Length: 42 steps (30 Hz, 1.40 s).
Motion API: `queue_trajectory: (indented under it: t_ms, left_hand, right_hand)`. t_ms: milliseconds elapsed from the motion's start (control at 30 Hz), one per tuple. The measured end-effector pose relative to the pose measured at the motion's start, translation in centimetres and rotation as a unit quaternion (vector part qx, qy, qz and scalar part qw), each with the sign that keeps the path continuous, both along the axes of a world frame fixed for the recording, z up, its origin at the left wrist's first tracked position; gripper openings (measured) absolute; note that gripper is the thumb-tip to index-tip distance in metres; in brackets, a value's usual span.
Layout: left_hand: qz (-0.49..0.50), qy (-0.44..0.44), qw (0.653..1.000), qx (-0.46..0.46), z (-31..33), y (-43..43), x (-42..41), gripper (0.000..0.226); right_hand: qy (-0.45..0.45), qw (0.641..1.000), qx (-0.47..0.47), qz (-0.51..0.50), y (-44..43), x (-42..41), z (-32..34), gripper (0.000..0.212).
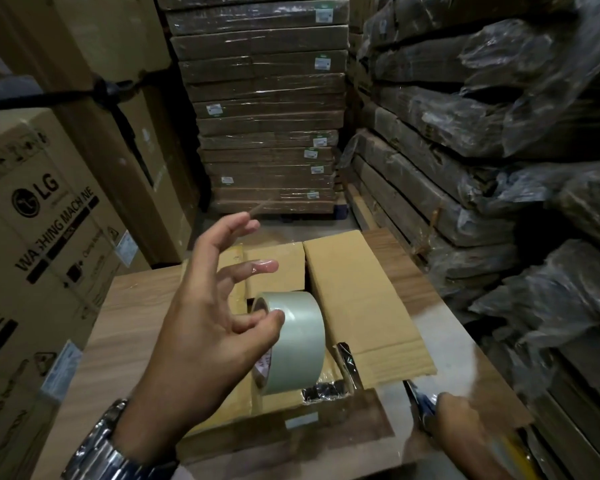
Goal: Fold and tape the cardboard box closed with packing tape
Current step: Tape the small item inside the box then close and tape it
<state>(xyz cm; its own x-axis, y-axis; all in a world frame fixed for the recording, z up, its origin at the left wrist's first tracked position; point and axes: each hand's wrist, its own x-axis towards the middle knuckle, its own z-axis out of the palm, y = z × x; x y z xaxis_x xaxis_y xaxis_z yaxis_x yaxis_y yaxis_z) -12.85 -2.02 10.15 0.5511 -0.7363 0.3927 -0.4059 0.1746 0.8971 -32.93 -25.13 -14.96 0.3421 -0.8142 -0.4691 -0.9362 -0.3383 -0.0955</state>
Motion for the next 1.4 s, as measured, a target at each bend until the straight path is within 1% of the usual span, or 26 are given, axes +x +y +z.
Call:
queue_trajectory:
  t_ms: [67,167,233,367,500,567,600,700,767,800,833,867,900,933,967,1000,1033,1067,1100,1133,1200,1233,1300,1333,1367,1400]
  left_hand:
    - [0.003,0.005,1.0,0.001,-0.2,-0.1,-0.2,0.09]
    - [-0.004,0.02,1.0,-0.002,-0.3,-0.1,-0.4,0.088]
    - [-0.003,0.029,1.0,-0.005,-0.4,-0.1,-0.4,0.089]
    - [-0.007,0.034,0.999,-0.019,-0.5,-0.2,-0.4,0.09]
    - [-0.003,0.036,0.999,-0.027,-0.6,-0.5,-0.3,0.092]
    - [-0.004,0.037,0.999,-0.03,-0.6,-0.6,-0.2,0.089]
    - [-0.003,0.037,0.999,-0.031,-0.6,-0.7,-0.2,0.087]
    - [0.003,0.045,0.998,-0.031,-1.0,-0.7,-0.1,0.086]
    - [0.001,0.052,0.998,-0.024,-1.4,-0.8,-0.2,0.087]
    - [0.001,0.055,0.998,-0.02,-1.7,-0.9,-0.4,0.088]
    - [0.001,0.058,0.998,-0.016,-1.9,-1.2,-0.6,0.088]
    - [0.002,0.06,0.998,-0.011,-2.2,-1.4,-0.9,0.089]
    - [0.001,0.062,0.998,-0.009,-2.4,-1.6,-1.3,0.088]
    - [-0.006,0.066,0.998,-0.008,-2.6,-1.9,-1.7,0.087]
    - [-0.015,0.069,0.997,-0.008,-2.8,-2.1,-2.0,0.085]
    - [-0.023,0.072,0.997,-0.01,-2.9,-2.3,-2.3,0.084]
    - [-0.029,0.076,0.997,-0.013,-3.0,-2.4,-2.5,0.082]
    - [-0.032,0.081,0.996,-0.018,-3.0,-2.4,-2.5,0.08]
    - [-0.032,0.086,0.996,-0.022,-3.0,-2.3,-2.3,0.08]
    - [-0.029,0.093,0.995,-0.025,-3.0,-2.3,-2.0,0.079]
    - [-0.014,0.121,0.992,-0.029,-3.0,-2.0,-1.3,0.078]
    - [-0.006,0.135,0.99,-0.031,-3.0,-1.7,-0.9,0.076]
    - [0.005,0.151,0.988,-0.026,-3.1,-1.4,-0.3,0.07]
    - [0.007,0.159,0.987,-0.02,-3.2,-1.3,-0.2,0.068]
    - [0.009,0.169,0.986,-0.016,-3.3,-1.2,-0.1,0.068]
    - [0.011,0.179,0.984,-0.013,-3.4,-1.1,0.1,0.067]
  right_hand:
    - [0.0,1.0,0.004,0.014,0.3,0.9,-0.5,0.025]
    - [-0.031,0.999,-0.01,0.024,0.6,2.0,-1.3,0.034]
    - [-0.047,0.998,-0.028,0.037,0.9,2.3,-1.6,0.03]
    - [-0.036,0.997,-0.035,0.066,1.3,2.5,-1.7,0.028]
    - [-0.026,0.998,-0.021,0.056,1.6,2.6,-1.1,0.034]
    - [-0.031,0.997,-0.016,0.062,1.7,2.6,-0.1,0.033]
    - [-0.038,0.997,-0.006,0.063,1.6,2.5,0.5,0.036]
    - [-0.059,0.994,0.035,0.08,2.4,2.0,5.2,0.039]
    - [-0.123,0.989,0.033,0.077,3.8,1.8,9.4,0.038]
    - [-0.212,0.975,0.031,0.06,5.0,1.7,11.4,0.035]
    - [-0.335,0.94,0.063,0.022,6.5,1.7,13.2,0.026]
    - [-0.452,0.883,0.123,-0.021,7.9,2.1,14.9,0.021]
    - [-0.528,0.823,0.204,-0.039,9.0,2.5,16.4,0.035]
    - [-0.572,0.773,0.272,-0.041,9.6,2.9,16.9,0.055]
    - [-0.599,0.734,0.316,-0.038,10.2,3.3,17.1,0.07]
    - [-0.621,0.707,0.336,-0.037,10.5,3.6,16.9,0.077]
    - [-0.635,0.692,0.342,-0.029,10.6,3.8,16.8,0.077]
    - [-0.648,0.693,0.315,-0.026,10.5,3.8,16.8,0.075]
    - [-0.66,0.704,0.263,-0.027,10.1,3.5,16.8,0.071]
    - [-0.662,0.724,0.194,-0.025,9.5,3.0,16.8,0.062]
    - [-0.642,0.767,0.012,0.006,7.3,1.5,16.8,0.027]
    - [-0.61,0.787,-0.089,0.03,5.8,0.7,16.5,0.012]
    - [-0.503,0.822,-0.259,0.063,2.4,-0.9,15.2,0.017]
    - [-0.44,0.838,-0.316,0.066,0.5,-1.7,14.1,0.017]
    - [-0.376,0.856,-0.35,0.058,-1.2,-2.4,12.7,0.015]
    - [-0.312,0.881,-0.354,0.036,-2.6,-2.8,11.6,0.016]
